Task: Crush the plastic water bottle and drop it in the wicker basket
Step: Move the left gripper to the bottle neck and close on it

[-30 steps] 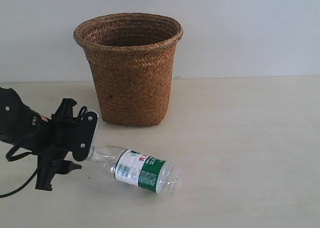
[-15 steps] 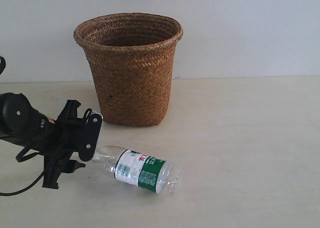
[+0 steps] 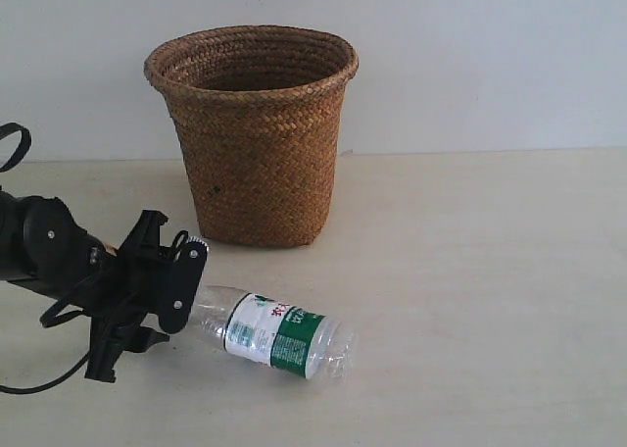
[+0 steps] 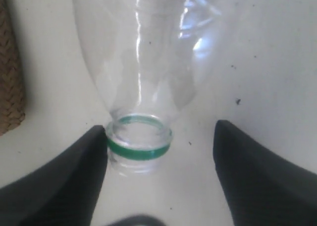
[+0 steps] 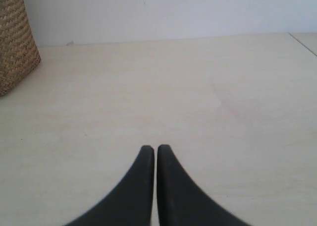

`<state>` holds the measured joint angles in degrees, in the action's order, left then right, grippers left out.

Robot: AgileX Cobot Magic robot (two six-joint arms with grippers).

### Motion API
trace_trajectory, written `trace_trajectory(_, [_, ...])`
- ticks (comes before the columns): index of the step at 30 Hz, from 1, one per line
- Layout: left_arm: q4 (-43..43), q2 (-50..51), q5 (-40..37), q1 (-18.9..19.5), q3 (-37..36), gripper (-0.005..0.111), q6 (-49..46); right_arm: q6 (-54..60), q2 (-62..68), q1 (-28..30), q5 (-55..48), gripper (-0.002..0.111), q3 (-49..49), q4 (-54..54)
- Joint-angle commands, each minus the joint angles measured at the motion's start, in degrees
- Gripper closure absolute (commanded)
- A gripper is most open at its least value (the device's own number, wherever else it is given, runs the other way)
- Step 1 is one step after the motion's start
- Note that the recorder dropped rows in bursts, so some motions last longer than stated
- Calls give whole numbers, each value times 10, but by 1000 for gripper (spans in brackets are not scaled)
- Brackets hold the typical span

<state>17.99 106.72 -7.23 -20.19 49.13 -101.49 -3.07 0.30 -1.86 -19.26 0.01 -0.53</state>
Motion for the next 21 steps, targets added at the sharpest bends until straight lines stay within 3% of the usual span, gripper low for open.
trace_trajectory(1, [1,1,2,-18,3,50,-16,2,-3,2,2,108,0,2])
trace_trajectory(10, [2,1,-15,-25,3,54,4,2,-3,2,2,108,0,2])
trace_trajectory(13, [2,1,-35,-25,3,67,4,2,-3,2,2,108,0,2])
trace_trajectory(15, [2,1,-52,-25,3,82,24,2,-3,2,2,108,0,2])
trace_trajectory(18, [27,-1,-81,-25,3,99,89,2,-3,2,2,108,0,2])
trace_trajectory(21, [59,-1,-117,-25,3,103,157,2,-3,2,2,108,0,2])
